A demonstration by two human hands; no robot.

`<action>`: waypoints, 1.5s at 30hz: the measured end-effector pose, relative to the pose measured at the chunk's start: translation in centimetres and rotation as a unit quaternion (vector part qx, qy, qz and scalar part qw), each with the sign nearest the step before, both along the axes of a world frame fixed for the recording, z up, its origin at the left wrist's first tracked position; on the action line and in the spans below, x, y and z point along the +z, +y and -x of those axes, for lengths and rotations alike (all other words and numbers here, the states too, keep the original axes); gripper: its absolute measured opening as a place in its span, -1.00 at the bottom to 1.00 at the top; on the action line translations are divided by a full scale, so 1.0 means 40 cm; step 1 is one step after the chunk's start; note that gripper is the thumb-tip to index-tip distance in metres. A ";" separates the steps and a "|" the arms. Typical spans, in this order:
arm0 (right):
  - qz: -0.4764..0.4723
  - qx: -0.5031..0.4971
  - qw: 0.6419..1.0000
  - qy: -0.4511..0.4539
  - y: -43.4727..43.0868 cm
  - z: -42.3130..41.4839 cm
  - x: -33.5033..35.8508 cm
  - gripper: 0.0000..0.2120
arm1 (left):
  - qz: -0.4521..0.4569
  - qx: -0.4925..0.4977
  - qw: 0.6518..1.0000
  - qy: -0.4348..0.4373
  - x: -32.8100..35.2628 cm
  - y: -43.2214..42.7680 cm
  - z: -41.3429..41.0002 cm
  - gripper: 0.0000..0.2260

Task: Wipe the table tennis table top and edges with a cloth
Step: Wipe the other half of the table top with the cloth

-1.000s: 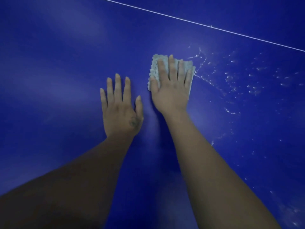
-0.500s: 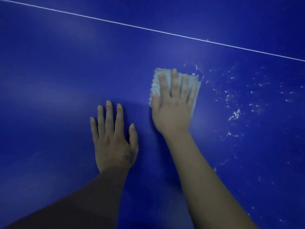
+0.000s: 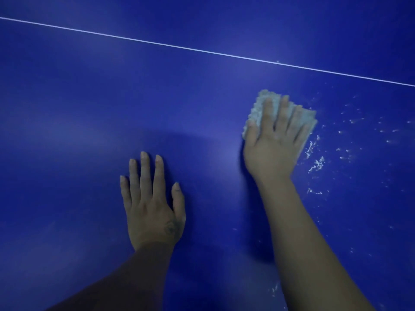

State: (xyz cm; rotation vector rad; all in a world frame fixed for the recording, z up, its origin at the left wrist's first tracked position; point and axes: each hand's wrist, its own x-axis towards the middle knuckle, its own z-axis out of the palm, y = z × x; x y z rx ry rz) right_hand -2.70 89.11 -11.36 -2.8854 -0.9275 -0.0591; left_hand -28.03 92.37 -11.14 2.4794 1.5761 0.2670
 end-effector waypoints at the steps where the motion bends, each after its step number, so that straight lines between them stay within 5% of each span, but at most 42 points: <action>1: -0.004 0.022 1.000 0.004 0.033 0.016 0.001 -0.40 | 0.001 0.000 1.000 0.000 0.000 0.000 -0.001 -0.40; 8: -0.009 0.150 0.988 0.037 0.234 -0.077 0.005 -0.38 | -0.008 -0.004 1.000 -0.003 -0.006 0.002 0.004 -0.40; 13: -0.003 -0.007 1.000 0.021 0.083 -0.245 0.007 -0.36 | -0.001 0.001 1.000 -0.003 -0.002 -0.002 0.003 -0.40; 18: 0.022 -0.100 0.994 0.029 -0.052 -0.174 0.013 -0.40 | 0.000 0.002 1.000 -0.007 0.001 0.000 -0.001 -0.40; 26: 0.030 0.081 0.995 0.052 0.148 -0.208 0.018 -0.37 | 0.007 0.000 1.000 -0.004 0.002 -0.002 0.002 -0.40; 37: 0.018 -0.185 0.980 0.072 -0.158 -0.214 0.032 -0.34 | 0.015 0.005 1.000 -0.002 0.008 -0.001 0.002 -0.40; 45: -0.048 0.007 0.999 0.018 0.073 -0.028 0.004 -0.42 | 0.017 0.001 1.000 0.002 0.008 0.000 0.002 -0.39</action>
